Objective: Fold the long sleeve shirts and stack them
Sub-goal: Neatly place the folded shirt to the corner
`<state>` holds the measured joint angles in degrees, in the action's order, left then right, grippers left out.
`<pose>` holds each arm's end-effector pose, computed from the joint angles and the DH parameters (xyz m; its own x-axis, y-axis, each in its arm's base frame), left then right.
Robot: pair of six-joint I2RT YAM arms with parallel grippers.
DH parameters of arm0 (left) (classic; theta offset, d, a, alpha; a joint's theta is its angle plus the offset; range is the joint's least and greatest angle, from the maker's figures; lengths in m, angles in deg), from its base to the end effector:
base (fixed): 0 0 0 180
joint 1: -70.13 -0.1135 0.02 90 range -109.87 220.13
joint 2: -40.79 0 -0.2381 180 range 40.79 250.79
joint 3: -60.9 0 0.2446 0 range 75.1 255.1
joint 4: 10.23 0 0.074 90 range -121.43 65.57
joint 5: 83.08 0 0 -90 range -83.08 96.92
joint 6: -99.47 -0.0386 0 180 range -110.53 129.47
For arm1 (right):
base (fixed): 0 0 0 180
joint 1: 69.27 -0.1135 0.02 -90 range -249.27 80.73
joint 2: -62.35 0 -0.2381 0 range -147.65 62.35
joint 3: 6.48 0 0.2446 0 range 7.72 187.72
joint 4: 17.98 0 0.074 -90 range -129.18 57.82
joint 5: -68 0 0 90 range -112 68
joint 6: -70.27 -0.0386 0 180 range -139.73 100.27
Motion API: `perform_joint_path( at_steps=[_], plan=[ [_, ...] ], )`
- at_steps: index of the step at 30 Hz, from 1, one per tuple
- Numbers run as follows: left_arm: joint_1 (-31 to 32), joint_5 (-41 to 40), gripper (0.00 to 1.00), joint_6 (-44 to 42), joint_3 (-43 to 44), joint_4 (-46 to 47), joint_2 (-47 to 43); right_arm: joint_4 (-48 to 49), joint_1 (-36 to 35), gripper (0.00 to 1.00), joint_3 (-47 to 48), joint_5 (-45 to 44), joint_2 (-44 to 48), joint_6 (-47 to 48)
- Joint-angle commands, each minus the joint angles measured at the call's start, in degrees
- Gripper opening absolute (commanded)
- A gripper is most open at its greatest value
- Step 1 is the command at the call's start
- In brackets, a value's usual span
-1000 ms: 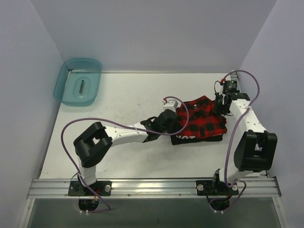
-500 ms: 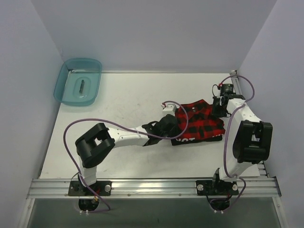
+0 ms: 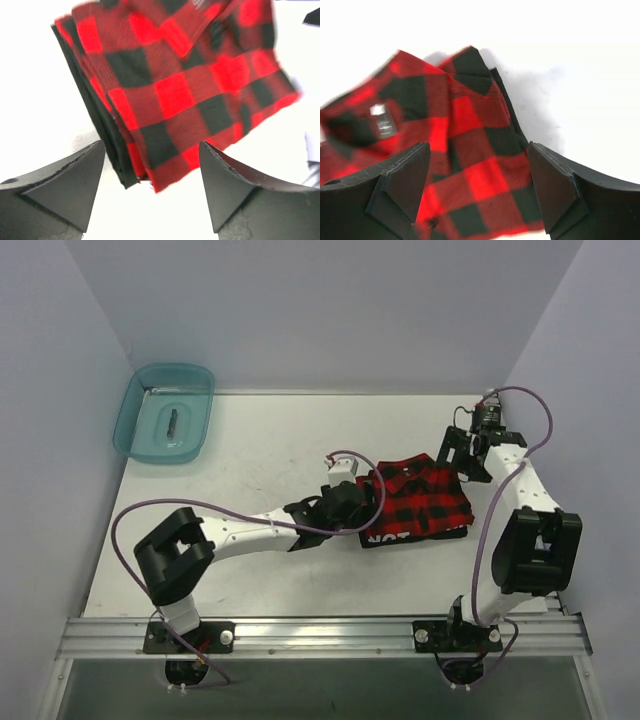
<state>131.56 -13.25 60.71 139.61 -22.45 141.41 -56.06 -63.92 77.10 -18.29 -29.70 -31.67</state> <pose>0.1944 -0.3292 0.1944 -0.7044 -0.2370 -0.6691 0.2214 0.8222 -0.5244 0.3465 -0.0299 0.2337 -0.6971 0.2726 -0.6631 0.1972 0.9621 0.1882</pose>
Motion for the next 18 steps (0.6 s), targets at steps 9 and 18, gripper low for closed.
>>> perform_joint_path(
  at_steps=[9,18],
  plan=[
    [0.18,5.74,0.73,-10.73,8.79,1.53,-5.71,-0.24,4.05,0.65,-8.45,10.78,20.41,-19.42],
    [-0.7,11.9,0.55,-3.63,2.3,12.07,7.83,24.54,15.21,0.52,-35.79,26.26,26.4,-31.12]
  ],
)
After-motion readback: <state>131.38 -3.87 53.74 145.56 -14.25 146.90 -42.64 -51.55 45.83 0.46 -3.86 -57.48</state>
